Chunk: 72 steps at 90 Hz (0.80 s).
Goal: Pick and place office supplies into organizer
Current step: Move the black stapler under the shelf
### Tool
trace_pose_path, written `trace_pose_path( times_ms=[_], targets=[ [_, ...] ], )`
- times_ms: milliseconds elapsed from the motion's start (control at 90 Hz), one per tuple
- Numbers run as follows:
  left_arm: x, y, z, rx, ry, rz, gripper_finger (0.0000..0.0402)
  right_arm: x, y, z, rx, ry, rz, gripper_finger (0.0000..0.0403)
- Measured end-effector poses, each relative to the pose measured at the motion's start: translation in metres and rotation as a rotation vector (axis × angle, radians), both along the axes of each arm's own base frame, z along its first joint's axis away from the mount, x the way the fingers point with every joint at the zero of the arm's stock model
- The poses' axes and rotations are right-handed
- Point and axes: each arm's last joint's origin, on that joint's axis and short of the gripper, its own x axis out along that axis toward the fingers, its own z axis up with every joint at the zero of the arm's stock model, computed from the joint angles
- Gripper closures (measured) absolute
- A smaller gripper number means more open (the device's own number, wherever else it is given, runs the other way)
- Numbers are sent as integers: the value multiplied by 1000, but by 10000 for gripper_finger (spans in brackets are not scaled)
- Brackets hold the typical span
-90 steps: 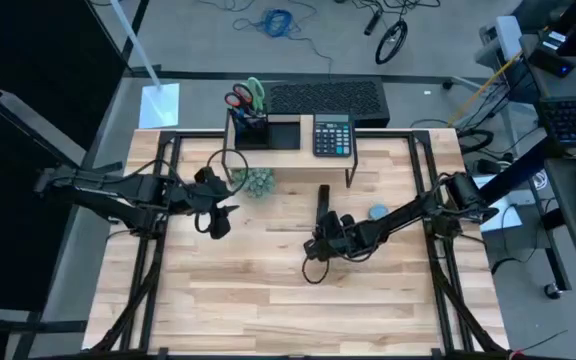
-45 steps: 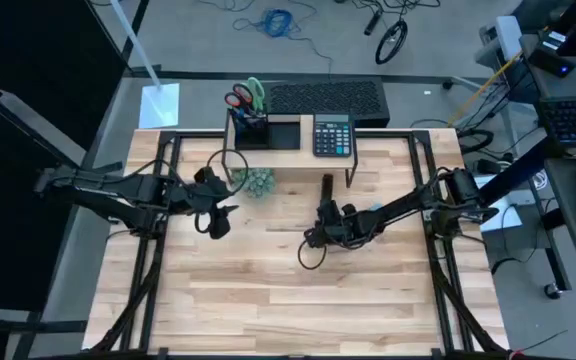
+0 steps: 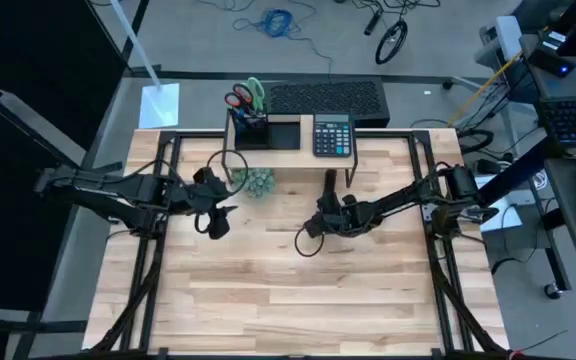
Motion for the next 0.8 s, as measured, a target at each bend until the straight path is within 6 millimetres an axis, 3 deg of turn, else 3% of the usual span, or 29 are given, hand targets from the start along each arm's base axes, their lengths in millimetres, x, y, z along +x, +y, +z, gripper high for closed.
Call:
trace_pose_path(
  times_ms=[356,800],
  targets=[
    [0,0,0,0,1,0,235,-1,-20,0,-39,58,16,349],
    [0,0,0,0,1,0,235,-7,-30,-1,-62,146,21,349]
  ],
)
